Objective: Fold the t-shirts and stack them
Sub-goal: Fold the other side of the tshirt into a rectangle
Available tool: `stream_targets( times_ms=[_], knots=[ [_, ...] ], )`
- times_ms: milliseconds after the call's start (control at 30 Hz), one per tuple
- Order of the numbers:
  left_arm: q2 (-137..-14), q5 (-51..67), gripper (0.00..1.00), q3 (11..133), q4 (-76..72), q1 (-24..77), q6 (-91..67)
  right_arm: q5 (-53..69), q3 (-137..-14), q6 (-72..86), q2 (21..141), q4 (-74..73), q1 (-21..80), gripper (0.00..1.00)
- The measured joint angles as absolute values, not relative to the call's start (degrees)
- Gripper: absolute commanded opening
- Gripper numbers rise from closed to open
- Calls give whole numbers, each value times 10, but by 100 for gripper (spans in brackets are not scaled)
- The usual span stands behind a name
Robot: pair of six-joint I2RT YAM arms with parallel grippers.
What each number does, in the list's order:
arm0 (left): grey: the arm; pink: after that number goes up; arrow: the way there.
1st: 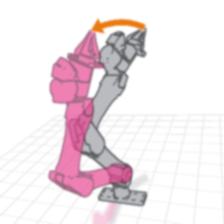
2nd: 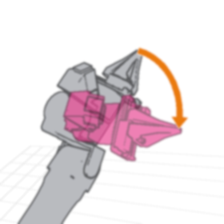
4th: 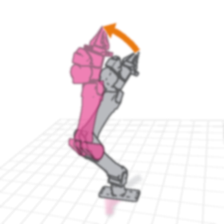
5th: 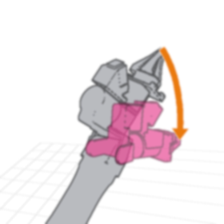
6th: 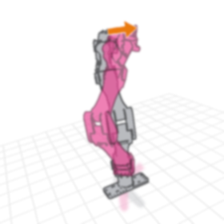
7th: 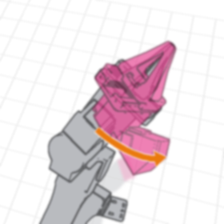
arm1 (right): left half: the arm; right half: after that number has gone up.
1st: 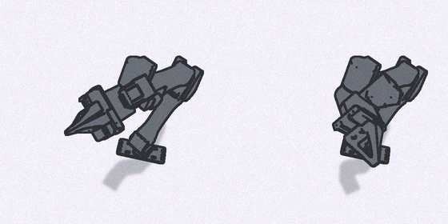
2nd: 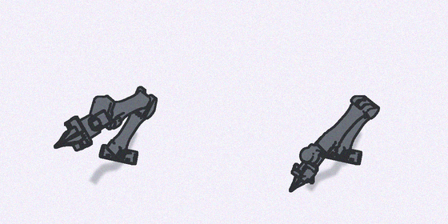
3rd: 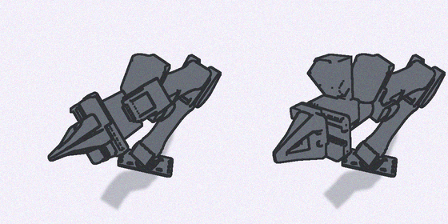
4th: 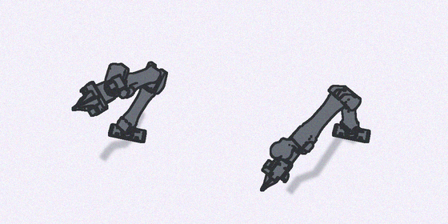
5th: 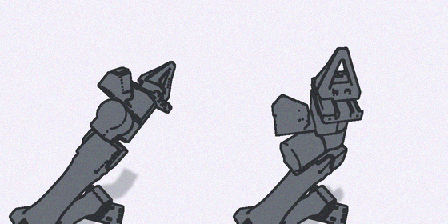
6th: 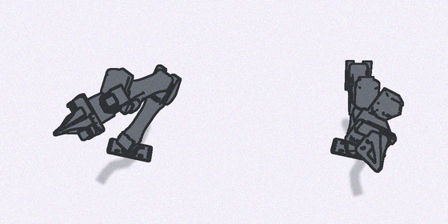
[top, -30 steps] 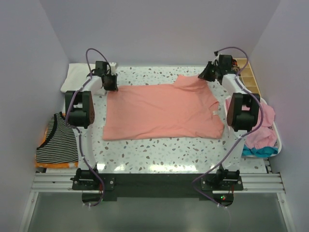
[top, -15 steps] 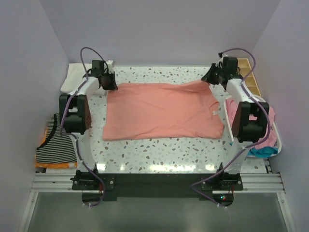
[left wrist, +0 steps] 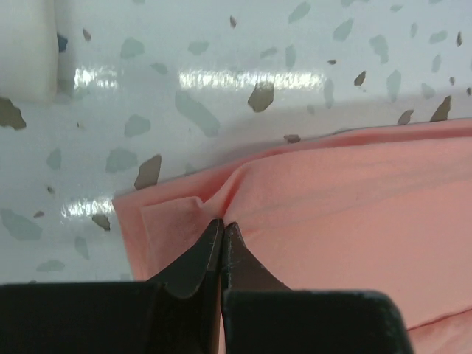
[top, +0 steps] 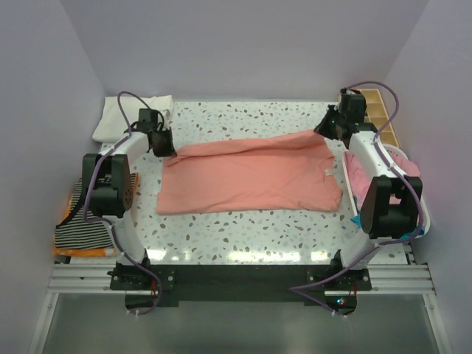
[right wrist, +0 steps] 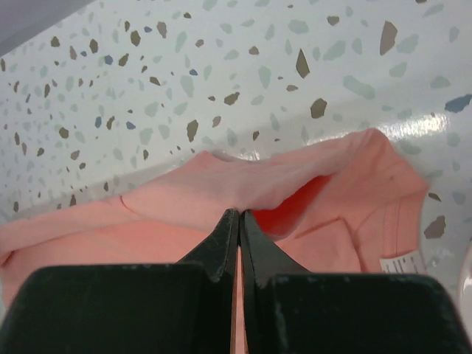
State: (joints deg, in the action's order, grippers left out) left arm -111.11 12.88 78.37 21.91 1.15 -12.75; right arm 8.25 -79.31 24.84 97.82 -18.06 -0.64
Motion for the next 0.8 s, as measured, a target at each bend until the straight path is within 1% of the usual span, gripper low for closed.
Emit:
stream_targets(
  times_ms=[167, 500, 533, 567, 600, 633, 667, 700, 767, 800],
  knots=[
    [-1082, 98, 0, 721, 225, 12, -142, 37, -753, 249, 948, -206, 12, 0],
    [-1075, 38, 0, 719, 236, 15, -145, -16, -655, 266, 943, -241, 15, 0],
    [-1075, 35, 0, 719, 238, 17, -146, -21, -648, 266, 943, -244, 15, 5],
    [-1075, 31, 5, 719, 241, 19, -146, -25, -639, 267, 942, -246, 15, 10],
    [-1076, 27, 17, 720, 246, 23, -146, -28, -632, 268, 942, -250, 15, 13],
    [-1077, 22, 23, 721, 253, 27, -146, -31, -627, 268, 942, -254, 15, 17],
    [-1079, 15, 29, 722, 257, 31, -147, -34, -624, 269, 942, -258, 15, 28],
    [-1080, 6, 40, 722, 262, 36, -149, -36, -622, 269, 942, -262, 15, 34],
    [-1080, -10, 48, 720, 272, 43, -154, -38, -616, 270, 940, -262, 15, 48],
    [-1079, -20, 57, 716, 272, 47, -159, -43, -612, 270, 936, -262, 15, 49]
  ],
)
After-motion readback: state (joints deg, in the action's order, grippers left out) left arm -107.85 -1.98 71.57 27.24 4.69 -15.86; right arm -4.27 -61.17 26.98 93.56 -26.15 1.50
